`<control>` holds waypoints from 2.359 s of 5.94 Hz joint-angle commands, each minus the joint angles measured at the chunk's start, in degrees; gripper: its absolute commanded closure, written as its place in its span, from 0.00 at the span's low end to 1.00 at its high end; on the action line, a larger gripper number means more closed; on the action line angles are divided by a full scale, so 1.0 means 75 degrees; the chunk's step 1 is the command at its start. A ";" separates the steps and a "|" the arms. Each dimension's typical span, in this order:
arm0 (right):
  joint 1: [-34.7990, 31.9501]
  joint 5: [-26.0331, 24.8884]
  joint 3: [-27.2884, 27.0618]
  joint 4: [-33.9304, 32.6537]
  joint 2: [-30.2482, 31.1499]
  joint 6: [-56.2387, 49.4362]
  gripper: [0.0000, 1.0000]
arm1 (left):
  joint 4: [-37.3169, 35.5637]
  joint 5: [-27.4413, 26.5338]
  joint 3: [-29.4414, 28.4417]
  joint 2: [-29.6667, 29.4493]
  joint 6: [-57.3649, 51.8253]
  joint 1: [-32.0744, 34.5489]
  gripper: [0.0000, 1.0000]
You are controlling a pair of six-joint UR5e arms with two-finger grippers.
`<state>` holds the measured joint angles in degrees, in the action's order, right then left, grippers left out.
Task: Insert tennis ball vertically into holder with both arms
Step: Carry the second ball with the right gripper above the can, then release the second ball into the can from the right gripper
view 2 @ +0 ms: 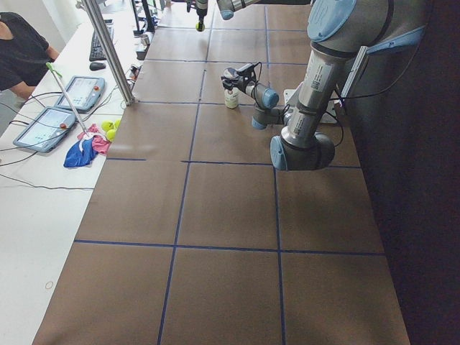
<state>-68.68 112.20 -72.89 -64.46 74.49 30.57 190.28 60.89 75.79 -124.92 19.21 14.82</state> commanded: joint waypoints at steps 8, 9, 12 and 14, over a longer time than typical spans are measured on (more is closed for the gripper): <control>0.3962 0.1310 -0.5680 -0.3218 -0.2828 0.6549 0.99 | 0.0000 0.0002 -0.0003 -0.0008 -0.0077 -0.0043 0.11; 0.4291 0.0899 -0.5517 -0.3207 -0.3062 0.6669 0.99 | 0.0000 0.0002 -0.0003 -0.0009 -0.0066 -0.0054 0.11; 0.4469 0.0602 -0.4684 -0.3171 -0.3673 0.6822 0.97 | 0.0000 0.0002 -0.0003 -0.0009 -0.0066 -0.0055 0.11; 0.4551 0.0532 -0.4706 -0.3044 -0.3662 0.6845 0.06 | 0.0000 0.0002 -0.0003 -0.0009 -0.0066 -0.0043 0.10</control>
<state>-34.96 116.63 -108.22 -87.93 47.08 81.71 190.28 60.91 75.76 -124.98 18.72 14.48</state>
